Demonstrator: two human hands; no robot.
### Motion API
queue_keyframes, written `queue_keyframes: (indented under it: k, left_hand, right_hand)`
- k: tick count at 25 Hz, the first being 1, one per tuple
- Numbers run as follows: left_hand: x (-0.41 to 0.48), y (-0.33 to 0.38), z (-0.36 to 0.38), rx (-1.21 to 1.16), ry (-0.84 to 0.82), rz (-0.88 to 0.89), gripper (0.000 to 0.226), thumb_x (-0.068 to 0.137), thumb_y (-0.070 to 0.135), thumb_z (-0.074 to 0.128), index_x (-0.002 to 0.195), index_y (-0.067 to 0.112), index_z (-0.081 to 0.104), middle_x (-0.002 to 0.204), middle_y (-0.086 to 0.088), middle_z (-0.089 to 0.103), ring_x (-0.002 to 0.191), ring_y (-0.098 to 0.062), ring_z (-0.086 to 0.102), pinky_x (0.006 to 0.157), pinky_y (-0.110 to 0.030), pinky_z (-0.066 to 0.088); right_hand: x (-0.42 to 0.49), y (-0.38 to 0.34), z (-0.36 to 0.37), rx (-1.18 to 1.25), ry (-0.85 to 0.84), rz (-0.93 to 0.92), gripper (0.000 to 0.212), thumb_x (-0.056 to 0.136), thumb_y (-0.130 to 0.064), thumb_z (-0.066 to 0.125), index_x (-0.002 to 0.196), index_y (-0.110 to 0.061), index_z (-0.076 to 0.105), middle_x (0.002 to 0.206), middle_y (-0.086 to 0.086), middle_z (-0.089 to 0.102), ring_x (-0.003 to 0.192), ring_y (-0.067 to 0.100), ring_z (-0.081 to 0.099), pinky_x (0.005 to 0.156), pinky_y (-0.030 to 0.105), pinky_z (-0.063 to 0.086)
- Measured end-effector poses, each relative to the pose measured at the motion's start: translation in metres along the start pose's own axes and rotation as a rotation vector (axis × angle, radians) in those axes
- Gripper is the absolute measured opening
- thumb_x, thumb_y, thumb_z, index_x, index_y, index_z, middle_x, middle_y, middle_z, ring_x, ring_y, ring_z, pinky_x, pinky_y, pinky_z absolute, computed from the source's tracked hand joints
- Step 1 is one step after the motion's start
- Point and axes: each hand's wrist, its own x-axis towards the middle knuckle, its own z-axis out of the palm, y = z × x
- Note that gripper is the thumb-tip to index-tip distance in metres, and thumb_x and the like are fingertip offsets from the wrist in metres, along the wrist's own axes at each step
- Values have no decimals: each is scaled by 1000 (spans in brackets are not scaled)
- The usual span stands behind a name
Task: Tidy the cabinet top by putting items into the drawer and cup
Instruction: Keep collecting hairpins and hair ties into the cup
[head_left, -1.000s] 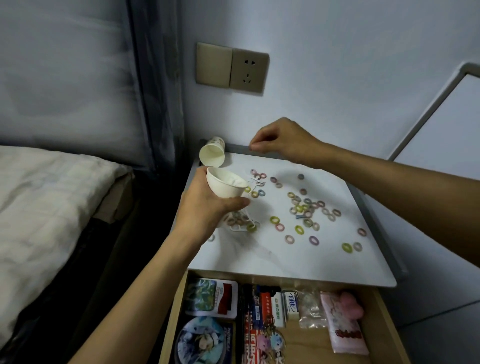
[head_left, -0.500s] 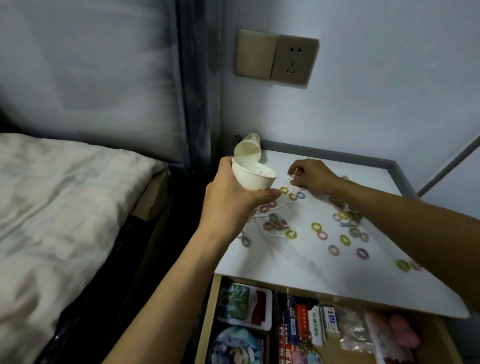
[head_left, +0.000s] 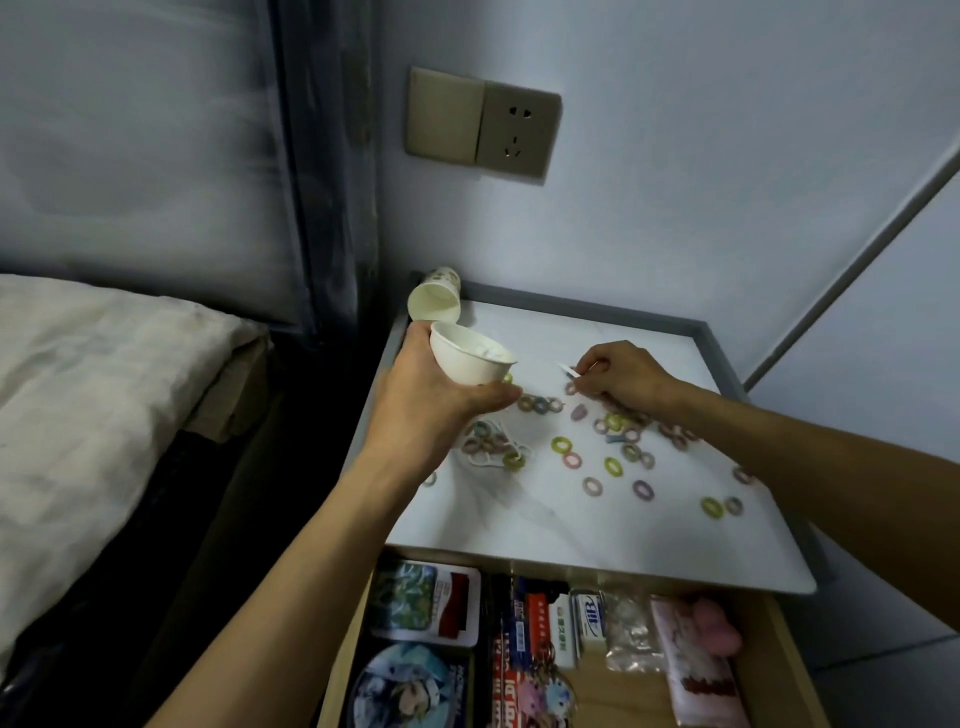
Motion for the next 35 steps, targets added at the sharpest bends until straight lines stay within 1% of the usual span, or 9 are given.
queue_keyframes:
  k: [6, 10, 14, 17, 22, 25, 27, 30, 35]
  left_hand:
    - [7, -5, -4, -8, 40, -16, 69, 60, 26, 91, 116, 22, 52, 102, 3, 64, 90, -16, 64, 70, -32, 56]
    - [11, -6, -5, -5, 55, -11, 69, 60, 26, 91, 117, 19, 52, 103, 1, 64, 90, -15, 63, 66, -29, 52]
    - [15, -7, -12, -5, 78, -17, 70, 58, 28, 91, 116, 20, 52, 103, 1, 64, 92, -17, 64, 73, -36, 56]
    - [20, -9, -18, -36, 112, -40, 72, 55, 31, 92, 113, 22, 52, 103, -1, 64, 90, -20, 64, 66, -41, 57]
    - [21, -9, -19, -56, 114, -52, 74, 47, 38, 90, 108, 25, 51, 99, -3, 65, 86, -27, 66, 58, -39, 54]
    - [22, -9, -20, -55, 122, -54, 74, 44, 39, 89, 106, 26, 52, 98, -2, 65, 86, -27, 67, 60, -43, 58]
    - [22, -9, -24, -44, 133, -54, 73, 46, 39, 90, 107, 25, 52, 98, -1, 65, 87, -27, 67, 64, -47, 59]
    - [22, -11, -29, 2, 144, -35, 70, 57, 34, 91, 113, 24, 51, 100, 3, 63, 89, -18, 65, 69, -41, 60]
    - [25, -13, -33, 22, 153, -32, 72, 58, 34, 92, 115, 24, 50, 101, 4, 62, 89, -15, 64, 70, -38, 59]
  right_hand:
    - [14, -14, 4, -73, -28, -97, 10, 83, -20, 74, 93, -20, 71, 85, -4, 72, 78, 5, 63, 67, 17, 45]
    - [21, -27, 27, -267, -80, -232, 14, 83, -26, 75, 94, -19, 74, 88, -4, 71, 80, 8, 62, 61, 9, 37]
    - [21, -28, 38, -327, -79, -263, 12, 84, -28, 75, 88, -17, 72, 83, 2, 71, 76, 16, 65, 63, 18, 44]
    - [19, -29, 35, -418, -100, -266, 12, 86, -29, 72, 90, -18, 69, 80, -1, 67, 78, 16, 63, 71, 28, 48]
    - [24, -39, 8, -384, -65, -343, 5, 89, -21, 68, 91, -18, 65, 73, -6, 66, 75, 15, 66, 66, 26, 42]
    - [38, -47, -2, -281, -24, -303, 13, 91, -17, 67, 101, -11, 70, 75, -1, 71, 67, 12, 65, 70, 31, 55]
    - [53, -55, 3, -246, 35, -252, 13, 90, -16, 68, 99, -7, 73, 73, 1, 70, 60, 8, 61, 64, 21, 52]
    - [76, -65, 22, -170, 97, -154, 13, 86, -14, 72, 94, -4, 75, 75, 8, 71, 59, 12, 62, 57, 14, 47]
    - [97, -71, 57, -229, 135, -5, 29, 76, -31, 81, 86, -5, 74, 88, 11, 73, 81, 25, 68, 74, 36, 57]
